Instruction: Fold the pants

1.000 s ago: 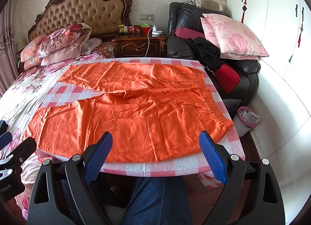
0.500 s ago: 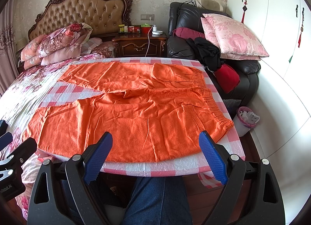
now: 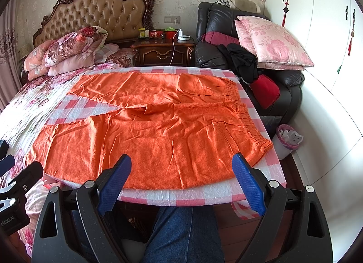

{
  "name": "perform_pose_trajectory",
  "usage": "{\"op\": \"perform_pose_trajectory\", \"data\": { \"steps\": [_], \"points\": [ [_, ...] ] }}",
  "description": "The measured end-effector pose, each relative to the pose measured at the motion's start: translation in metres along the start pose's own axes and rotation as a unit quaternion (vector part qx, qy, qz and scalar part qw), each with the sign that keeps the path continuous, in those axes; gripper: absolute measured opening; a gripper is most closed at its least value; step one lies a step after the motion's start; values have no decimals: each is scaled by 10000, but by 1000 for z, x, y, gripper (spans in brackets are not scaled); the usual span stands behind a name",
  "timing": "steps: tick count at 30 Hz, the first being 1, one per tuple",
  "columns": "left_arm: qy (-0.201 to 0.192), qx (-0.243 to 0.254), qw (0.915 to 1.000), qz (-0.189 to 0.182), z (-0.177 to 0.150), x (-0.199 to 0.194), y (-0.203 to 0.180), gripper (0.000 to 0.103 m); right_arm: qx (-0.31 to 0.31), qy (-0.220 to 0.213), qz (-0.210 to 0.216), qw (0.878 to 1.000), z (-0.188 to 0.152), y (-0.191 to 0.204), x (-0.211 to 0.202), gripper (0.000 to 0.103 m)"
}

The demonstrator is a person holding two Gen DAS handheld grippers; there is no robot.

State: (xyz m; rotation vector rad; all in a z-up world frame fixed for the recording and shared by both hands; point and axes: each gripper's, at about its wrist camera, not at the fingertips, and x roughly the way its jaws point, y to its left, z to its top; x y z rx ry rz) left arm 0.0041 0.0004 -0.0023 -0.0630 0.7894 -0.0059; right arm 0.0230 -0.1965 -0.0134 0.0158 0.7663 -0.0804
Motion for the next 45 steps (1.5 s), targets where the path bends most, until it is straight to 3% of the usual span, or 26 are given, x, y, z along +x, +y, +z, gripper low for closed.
{"op": "perform_pose_trajectory", "data": {
  "steps": [9, 14, 17, 20, 24, 28, 30, 32, 38, 45],
  "points": [
    [-6, 6, 10000, -10, 1, 4, 0, 102, 44, 108, 37, 9999, -3, -4, 9, 88],
    [-5, -135, 9997, -208, 8, 32, 8, 102, 200, 416, 187, 9988, -3, -18, 38, 88],
    [-17, -213, 9989, -419, 11, 60, 17, 102, 376, 796, 343, 9955, 14, -44, 74, 88],
    [349, -348, 9955, -808, 12, 93, 29, 102, 331, 1081, 335, 9930, 47, -78, 118, 88],
    [671, -620, 9859, -1399, 8, 115, 51, 101, 85, 1497, 429, 9878, 113, -126, 190, 88],
    [839, -791, 9839, -1369, 2, 132, 72, 101, 19, 1722, 360, 9844, 183, -170, 264, 89],
    [959, -927, 9813, -1385, -2, 139, 82, 101, -347, 1822, 24, 9826, 213, -176, 305, 89],
    [1070, -1020, 9793, -1382, -3, 143, 91, 96, -621, 1977, -36, 9783, 232, -176, 342, 89],
    [1176, -1272, 9766, -1275, 3, 148, 124, 85, -1127, 2389, 33, 9645, 247, -164, 429, 89],
    [1105, -1225, 9798, -1128, 28, 156, 147, 80, -1414, 2576, 318, 9553, 252, -157, 472, 86]
  ]
}}
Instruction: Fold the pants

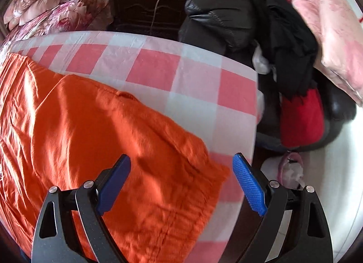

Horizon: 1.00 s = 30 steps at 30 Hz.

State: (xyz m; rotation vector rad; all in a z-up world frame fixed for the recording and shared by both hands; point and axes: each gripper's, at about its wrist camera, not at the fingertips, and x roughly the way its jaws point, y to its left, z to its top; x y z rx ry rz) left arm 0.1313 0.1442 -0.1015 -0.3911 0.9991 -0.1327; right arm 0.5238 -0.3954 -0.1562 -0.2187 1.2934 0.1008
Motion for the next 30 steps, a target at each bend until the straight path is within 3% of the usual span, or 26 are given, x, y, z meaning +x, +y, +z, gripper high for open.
{"op": "perform_pose_trajectory", "data": {
  "steps": [4, 6, 8, 11, 14, 17, 20, 23, 26, 30],
  "points": [
    [-91, 24, 9999, -46, 34, 6, 3, 74, -207, -33, 253, 9995, -2, 8, 4, 66],
    [-157, 39, 9998, -118, 57, 12, 2, 73, -269, -138, 347, 9989, -4, 10, -1, 33],
    [-190, 49, 9997, -173, 80, 21, 0, 72, -334, -327, 411, 9981, -7, 16, -16, 24],
    [-331, -31, 9990, -295, 125, 34, 0, 70, -396, -985, 513, 9930, -21, 27, -63, 22],
    [-454, -487, 9959, -604, 182, 52, 14, 69, -665, -1589, 654, 9829, -43, 45, -112, 22],
    [-372, -1140, 9872, -1051, 238, 81, 38, 68, -1232, -2071, 779, 9674, -79, 74, -161, 22],
    [-253, -1701, 9761, -1326, 282, 112, 59, 65, -1933, -2595, 1066, 9402, -129, 109, -211, 22],
    [-40, -2117, 9690, -1275, 322, 150, 75, 60, -2500, -2836, 1268, 9171, -170, 140, -246, 22],
    [175, -2310, 9651, -1223, 338, 176, 82, 58, -2888, -2855, 1354, 9038, -202, 159, -264, 22],
    [655, -2488, 9611, -1009, 348, 216, 83, 57, -2900, -2893, 1530, 8993, -223, 162, -277, 22]
  ]
}}
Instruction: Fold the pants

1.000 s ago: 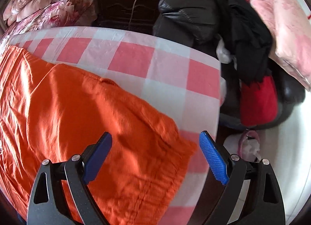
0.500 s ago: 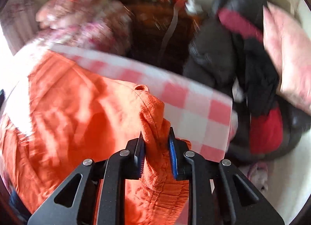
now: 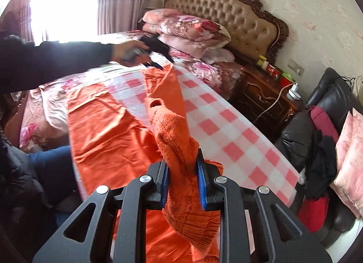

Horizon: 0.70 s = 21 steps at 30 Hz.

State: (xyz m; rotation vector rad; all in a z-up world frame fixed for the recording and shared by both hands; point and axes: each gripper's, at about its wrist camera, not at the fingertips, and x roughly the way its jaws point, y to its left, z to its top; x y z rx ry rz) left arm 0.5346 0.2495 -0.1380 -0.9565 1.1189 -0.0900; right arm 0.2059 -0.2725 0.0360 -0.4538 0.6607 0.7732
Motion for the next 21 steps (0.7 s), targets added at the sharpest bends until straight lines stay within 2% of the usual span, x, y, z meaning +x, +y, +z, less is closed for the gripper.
{"op": "perform_pose_trajectory", "data": {
  "steps": [1, 3, 4, 5, 6, 8, 9, 11, 12, 14, 18, 21],
  "points": [
    [76, -14, 9999, 130, 1, 8, 0, 54, 23, -17, 20, 10000, -2, 1, -3, 22],
    [226, -11, 9982, 551, 3, 20, 2, 32, 126, -17, -24, 9999, -4, -1, -6, 22],
    [220, -122, 9977, 633, 3, 20, 5, 30, 181, -3, -72, 9998, -6, -3, -5, 22],
    [158, -241, 9978, 605, 3, 17, 9, 30, 271, 16, -137, 9995, -8, -8, -4, 22],
    [28, -355, 9985, 424, 2, 6, 12, 37, 351, 26, -180, 9992, -11, -13, -2, 22],
    [-242, -377, 9988, 192, 1, -19, 15, 59, 574, 38, -265, 9980, -14, -24, 1, 22],
    [-359, -354, 9985, 217, 1, -28, 17, 58, 655, 25, -276, 9975, -16, -31, 3, 22],
    [-462, -392, 9965, 571, -2, -45, 32, 56, 842, -54, -261, 9961, -16, -40, 3, 22],
    [-483, -465, 9959, 608, -5, -49, 39, 52, 905, -97, -244, 9955, -16, -42, 3, 22],
    [-421, -604, 9956, 578, -9, -53, 54, 44, 1022, -219, -239, 9942, -13, -49, -1, 22],
    [-303, -657, 9959, 546, -10, -47, 75, 36, 1122, -299, -274, 9929, -5, -56, -7, 22],
    [-275, -682, 9961, 482, 1, -36, 78, 35, 1199, -330, -330, 9917, -3, -62, -12, 22]
  ]
}}
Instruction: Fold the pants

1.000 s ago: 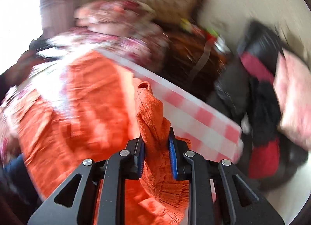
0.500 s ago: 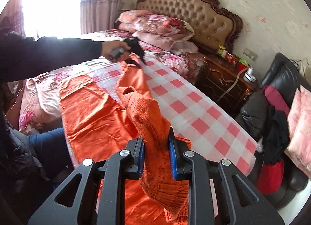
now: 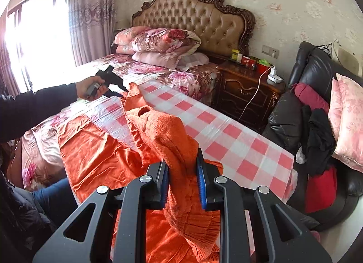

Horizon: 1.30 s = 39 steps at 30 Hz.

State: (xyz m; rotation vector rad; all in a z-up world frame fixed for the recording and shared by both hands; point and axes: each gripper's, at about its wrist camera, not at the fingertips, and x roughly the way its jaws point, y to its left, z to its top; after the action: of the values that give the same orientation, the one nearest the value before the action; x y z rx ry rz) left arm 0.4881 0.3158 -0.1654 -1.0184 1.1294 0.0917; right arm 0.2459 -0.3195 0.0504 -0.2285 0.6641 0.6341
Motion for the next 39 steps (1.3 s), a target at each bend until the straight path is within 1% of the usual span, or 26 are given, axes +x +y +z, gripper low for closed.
{"op": "perform_pose_trajectory", "data": {
  "steps": [3, 8, 9, 12, 13, 14, 16, 20, 23, 25, 28, 29, 30, 31, 32, 33, 34, 35, 36, 37, 38, 39],
  "points": [
    [124, -23, 9999, -59, 4, 11, -5, 35, 73, -33, -16, 10000, 2, -4, -2, 22],
    [298, 2, 9995, 49, 3, 24, -20, 34, 136, -40, -30, 9999, 4, -10, -1, 22],
    [322, 16, 9994, 101, 4, 26, -23, 32, 157, -44, -22, 9999, 4, -11, 0, 22],
    [406, -16, 9989, 221, 7, 34, -26, 7, 241, -56, -33, 9997, 4, -16, 1, 22],
    [396, 6, 9989, 241, 8, 35, -28, 2, 265, -53, -69, 9996, 3, -17, 1, 22],
    [350, 27, 9991, 237, 9, 35, -29, 2, 279, -47, -96, 9996, 3, -19, 0, 22],
    [269, 24, 9994, 206, 9, 31, -31, 2, 312, -11, -212, 9993, 1, -22, 1, 22],
    [62, 184, 9998, 26, 7, 8, -41, 2, 412, 18, -392, 9984, -1, -29, 2, 22],
    [-153, 207, 9994, -233, 0, -29, -43, 2, 449, 20, -505, 9977, -3, -34, 1, 22],
    [-356, 267, 9982, -397, -15, -68, -40, 1, 508, 15, -564, 9971, -9, -36, -2, 22],
    [-742, 407, 9943, -652, -51, -140, -15, 1, 612, -43, -573, 9965, -24, -34, -15, 22],
    [-907, 495, 9922, -692, -74, -169, 2, 1, 631, -45, -586, 9963, -34, -30, -21, 22],
    [-993, 501, 9910, -752, -93, -185, 18, 1, 643, -26, -579, 9962, -42, -27, -24, 22],
    [-1107, 483, 9894, -801, -122, -206, 43, 1, 677, 9, -556, 9962, -52, -23, -27, 22],
    [-1148, 493, 9890, -791, -139, -215, 59, 1, 734, 86, -534, 9958, -69, -15, -30, 22],
    [-1170, 461, 9891, -769, -168, -225, 86, 1, 759, 158, -534, 9956, -80, -11, -31, 22],
    [-1126, 324, 9904, -730, -199, -229, 117, 1, 809, 322, -550, 9947, -100, -2, -29, 22],
    [-1104, 250, 9910, -710, -214, -229, 135, 1, 887, 470, -549, 9934, -116, 5, -26, 22],
    [-1062, 131, 9921, -656, -242, -225, 165, 1, 990, 584, -521, 9920, -131, 9, -23, 22],
    [-1008, 47, 9928, -643, -255, -221, 182, 1, 1110, 715, -492, 9900, -146, 13, -18, 22],
    [-909, -148, 9935, -666, -270, -213, 204, 1, 1241, 899, -489, 9870, -162, 17, -11, 22],
    [-863, -291, 9935, -683, -280, -207, 220, 1, 1396, 1176, -490, 9820, -181, 21, -2, 24]
  ]
}}
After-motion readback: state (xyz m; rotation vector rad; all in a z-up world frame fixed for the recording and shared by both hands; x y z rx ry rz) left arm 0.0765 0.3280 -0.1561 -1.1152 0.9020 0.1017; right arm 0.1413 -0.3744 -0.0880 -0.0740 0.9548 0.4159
